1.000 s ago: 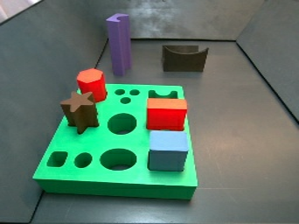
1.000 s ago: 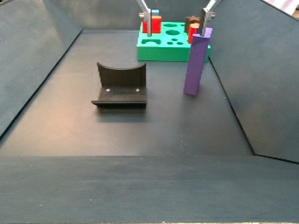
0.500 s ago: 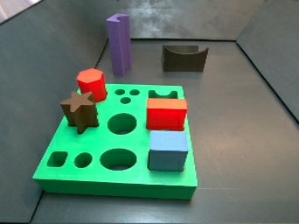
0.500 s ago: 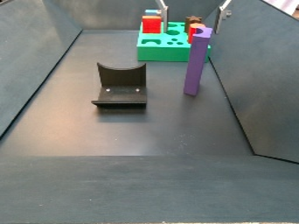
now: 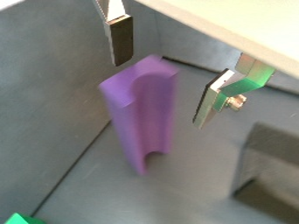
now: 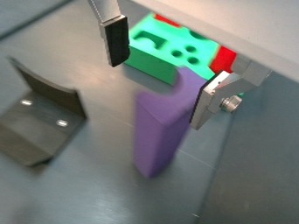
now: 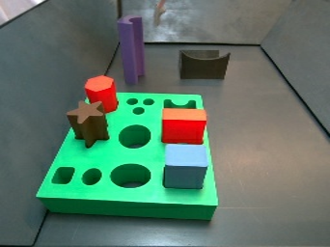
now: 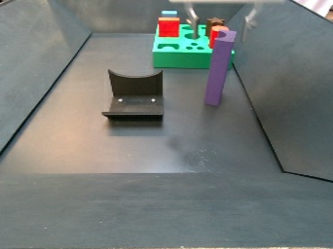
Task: Pick up the arch object. Move up. Rotate the arch object. Move to above the board. Insert the arch object.
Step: Pick up the arch object.
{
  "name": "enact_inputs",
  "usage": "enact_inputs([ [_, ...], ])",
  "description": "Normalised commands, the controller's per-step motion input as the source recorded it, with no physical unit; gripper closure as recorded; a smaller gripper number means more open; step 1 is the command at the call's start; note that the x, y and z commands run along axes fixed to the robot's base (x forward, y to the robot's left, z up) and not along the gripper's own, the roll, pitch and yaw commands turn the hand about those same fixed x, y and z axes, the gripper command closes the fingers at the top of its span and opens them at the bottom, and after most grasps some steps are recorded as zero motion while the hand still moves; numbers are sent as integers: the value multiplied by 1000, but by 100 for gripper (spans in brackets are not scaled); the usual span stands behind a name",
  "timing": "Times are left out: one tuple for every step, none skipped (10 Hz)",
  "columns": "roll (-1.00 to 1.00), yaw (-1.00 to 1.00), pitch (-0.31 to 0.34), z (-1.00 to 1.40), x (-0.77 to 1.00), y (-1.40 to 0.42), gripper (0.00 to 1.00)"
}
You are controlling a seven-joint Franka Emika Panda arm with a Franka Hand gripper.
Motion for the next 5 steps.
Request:
enact_inputs([
  [-81,-66,0,-643,-149,-189,0],
  [-94,0,0,-577,-89,-29,0],
  [-4,86,-20,-303,-86,0,0],
  [0,89,0,-77,0,46,0],
  [0,71,-3,-11,-57,17,0],
])
